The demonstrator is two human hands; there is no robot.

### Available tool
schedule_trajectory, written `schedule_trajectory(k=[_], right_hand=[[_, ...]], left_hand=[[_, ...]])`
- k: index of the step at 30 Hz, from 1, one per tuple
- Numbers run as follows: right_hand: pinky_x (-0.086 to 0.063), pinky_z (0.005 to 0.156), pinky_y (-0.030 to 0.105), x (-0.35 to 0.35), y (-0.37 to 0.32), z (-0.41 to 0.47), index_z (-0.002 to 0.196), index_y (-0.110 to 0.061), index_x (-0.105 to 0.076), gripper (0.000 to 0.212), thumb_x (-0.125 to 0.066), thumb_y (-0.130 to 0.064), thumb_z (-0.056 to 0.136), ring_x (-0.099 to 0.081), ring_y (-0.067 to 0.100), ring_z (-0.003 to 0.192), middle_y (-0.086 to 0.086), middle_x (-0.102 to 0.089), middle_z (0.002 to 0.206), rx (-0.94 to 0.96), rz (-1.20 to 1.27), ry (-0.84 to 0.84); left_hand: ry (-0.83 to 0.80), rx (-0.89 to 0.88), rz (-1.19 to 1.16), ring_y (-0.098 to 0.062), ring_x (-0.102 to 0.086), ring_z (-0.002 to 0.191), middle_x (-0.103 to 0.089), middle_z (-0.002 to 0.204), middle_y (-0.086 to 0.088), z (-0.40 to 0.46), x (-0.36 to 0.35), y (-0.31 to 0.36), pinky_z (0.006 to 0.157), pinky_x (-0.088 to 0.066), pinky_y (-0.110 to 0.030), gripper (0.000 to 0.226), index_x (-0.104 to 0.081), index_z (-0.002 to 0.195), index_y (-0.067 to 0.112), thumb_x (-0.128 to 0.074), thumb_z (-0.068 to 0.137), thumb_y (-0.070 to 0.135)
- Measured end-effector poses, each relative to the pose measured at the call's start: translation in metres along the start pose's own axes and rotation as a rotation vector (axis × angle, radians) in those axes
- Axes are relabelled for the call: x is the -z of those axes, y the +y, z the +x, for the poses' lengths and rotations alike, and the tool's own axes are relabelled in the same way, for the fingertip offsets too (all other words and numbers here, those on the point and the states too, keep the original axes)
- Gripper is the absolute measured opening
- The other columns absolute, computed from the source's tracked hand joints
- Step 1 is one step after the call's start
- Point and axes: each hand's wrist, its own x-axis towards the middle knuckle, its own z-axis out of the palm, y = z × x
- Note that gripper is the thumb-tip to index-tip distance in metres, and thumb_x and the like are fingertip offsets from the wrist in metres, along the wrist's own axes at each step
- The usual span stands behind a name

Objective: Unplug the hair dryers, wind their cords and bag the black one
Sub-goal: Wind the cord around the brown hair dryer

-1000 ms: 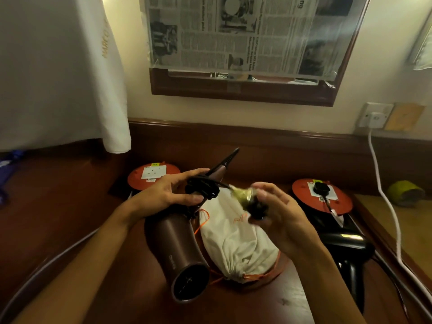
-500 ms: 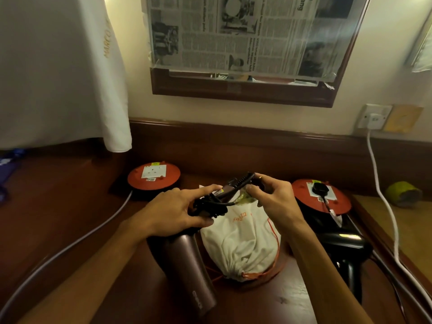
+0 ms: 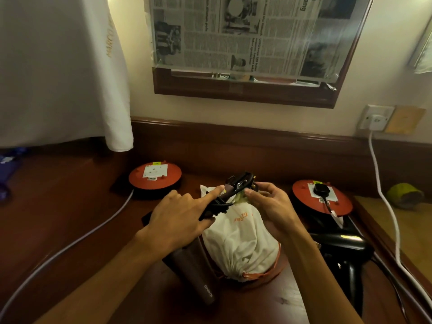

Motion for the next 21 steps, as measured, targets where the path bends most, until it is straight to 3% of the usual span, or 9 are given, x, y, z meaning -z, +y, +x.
schedule_trajectory(k=[5, 9, 13, 16, 19, 21], right_hand=[[-0.060, 0.085, 0.038, 0.008, -0.007, 0.009, 0.105, 0.008, -0.071, 0.020, -0.073, 0.002, 0.086, -0.072, 0.032, 0.092, 0.027, -0.072, 0.107, -0.093, -0.221, -0.080], [-0.056, 0.064, 0.028, 0.011, -0.013, 0.014, 0.103, 0.014, -0.071, 0.020, -0.073, 0.005, 0.085, -0.065, 0.026, 0.073, 0.023, -0.072, 0.092, -0.179, -0.300, -0.122], [-0.047, 0.054, 0.023, 0.003, -0.017, 0.015, 0.099, 0.017, -0.070, 0.016, -0.067, 0.012, 0.085, -0.057, 0.015, 0.061, 0.013, -0.070, 0.076, -0.207, -0.408, -0.166], [-0.050, 0.056, 0.023, -0.003, -0.009, 0.011, 0.100, 0.011, -0.072, 0.014, -0.069, 0.008, 0.087, -0.059, 0.018, 0.065, 0.011, -0.071, 0.077, -0.196, -0.368, -0.155], [-0.059, 0.069, 0.036, -0.001, -0.009, 0.006, 0.105, 0.000, -0.071, 0.018, -0.074, -0.004, 0.088, -0.064, 0.026, 0.075, 0.017, -0.073, 0.087, -0.170, -0.391, -0.118], [-0.062, 0.071, 0.042, -0.001, -0.012, 0.004, 0.108, 0.003, -0.068, 0.022, -0.074, -0.004, 0.088, -0.068, 0.032, 0.078, 0.026, -0.072, 0.093, -0.153, -0.372, -0.116]], left_hand=[[-0.051, 0.002, 0.054, -0.022, -0.066, 0.096, -0.071, 0.098, -0.003, -0.004, -0.004, 0.000, 0.091, -0.040, -0.035, 0.073, 0.008, 0.159, 0.047, -0.038, 0.104, 0.061], [-0.075, 0.001, 0.060, -0.023, -0.066, 0.098, -0.071, 0.101, -0.004, -0.004, -0.003, 0.003, 0.094, -0.040, -0.036, 0.074, 0.010, 0.160, 0.045, -0.037, 0.105, 0.058], [-0.036, -0.050, 0.114, -0.024, -0.066, 0.093, -0.071, 0.094, -0.004, -0.003, -0.001, 0.012, 0.096, -0.039, -0.038, 0.078, 0.017, 0.159, 0.042, -0.039, 0.106, 0.054], [-0.046, -0.048, 0.143, -0.025, -0.067, 0.099, -0.071, 0.101, -0.006, -0.001, 0.000, 0.016, 0.102, -0.038, -0.041, 0.079, 0.018, 0.158, 0.042, -0.040, 0.107, 0.051], [-0.094, -0.012, 0.118, -0.027, -0.066, 0.104, -0.071, 0.108, -0.007, 0.000, -0.002, 0.012, 0.100, -0.039, -0.041, 0.077, 0.012, 0.160, 0.044, -0.042, 0.106, 0.051], [-0.110, -0.004, 0.107, -0.027, -0.066, 0.105, -0.071, 0.110, -0.008, -0.001, -0.003, 0.009, 0.097, -0.040, -0.040, 0.076, 0.009, 0.161, 0.045, -0.043, 0.106, 0.052]])
